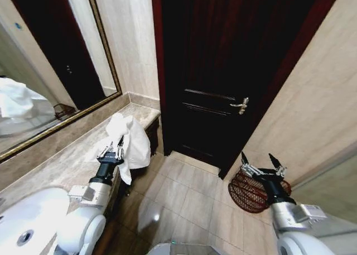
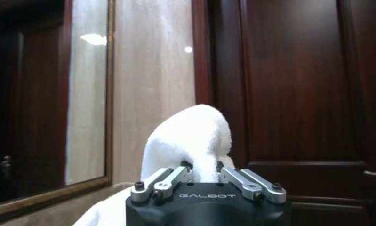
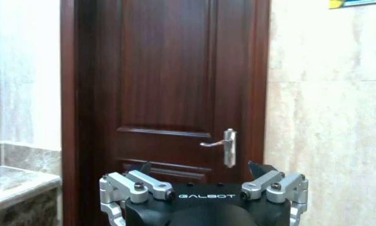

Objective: Discard the used towel into the hamper.

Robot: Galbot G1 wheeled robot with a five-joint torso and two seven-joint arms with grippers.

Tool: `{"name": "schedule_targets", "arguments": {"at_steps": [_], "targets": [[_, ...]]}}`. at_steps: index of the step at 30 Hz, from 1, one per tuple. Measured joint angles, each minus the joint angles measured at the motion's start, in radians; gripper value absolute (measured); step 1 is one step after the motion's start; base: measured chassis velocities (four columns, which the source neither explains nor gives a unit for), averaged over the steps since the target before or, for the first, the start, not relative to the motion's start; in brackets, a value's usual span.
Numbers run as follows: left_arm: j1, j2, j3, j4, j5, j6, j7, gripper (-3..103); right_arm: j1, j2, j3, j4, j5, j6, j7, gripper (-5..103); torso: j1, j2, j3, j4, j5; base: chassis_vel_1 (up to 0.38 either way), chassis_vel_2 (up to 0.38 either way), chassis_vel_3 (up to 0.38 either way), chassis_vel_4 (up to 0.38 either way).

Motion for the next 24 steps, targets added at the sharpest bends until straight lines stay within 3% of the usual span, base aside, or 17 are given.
{"name": "schedule_targets", "arguments": {"at_steps": [24], "targets": [[0.005,-0.005,0.018,0.005,0.029,-0.004,0.001,12,-0.005,0.02,-0.008,0.0,-0.01,-0.001,-0.003,100,-0.002,-0.004,-0.002,0.0,-0.0002,-0.119,-0.113,-0.108,-0.115]]}}
